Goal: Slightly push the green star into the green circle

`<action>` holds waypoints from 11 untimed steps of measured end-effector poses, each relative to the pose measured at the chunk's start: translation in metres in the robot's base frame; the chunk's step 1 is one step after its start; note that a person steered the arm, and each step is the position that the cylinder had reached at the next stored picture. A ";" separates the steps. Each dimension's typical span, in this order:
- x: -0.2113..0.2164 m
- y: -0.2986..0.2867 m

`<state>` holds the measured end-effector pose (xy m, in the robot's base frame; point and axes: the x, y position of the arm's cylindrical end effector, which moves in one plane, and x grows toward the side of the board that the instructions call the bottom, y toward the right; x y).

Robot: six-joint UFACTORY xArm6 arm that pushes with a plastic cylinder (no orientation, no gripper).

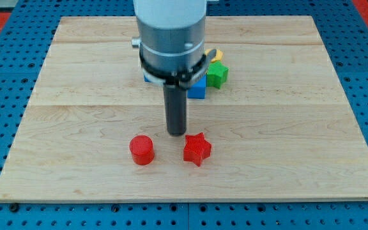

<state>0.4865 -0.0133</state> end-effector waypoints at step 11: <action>-0.174 0.077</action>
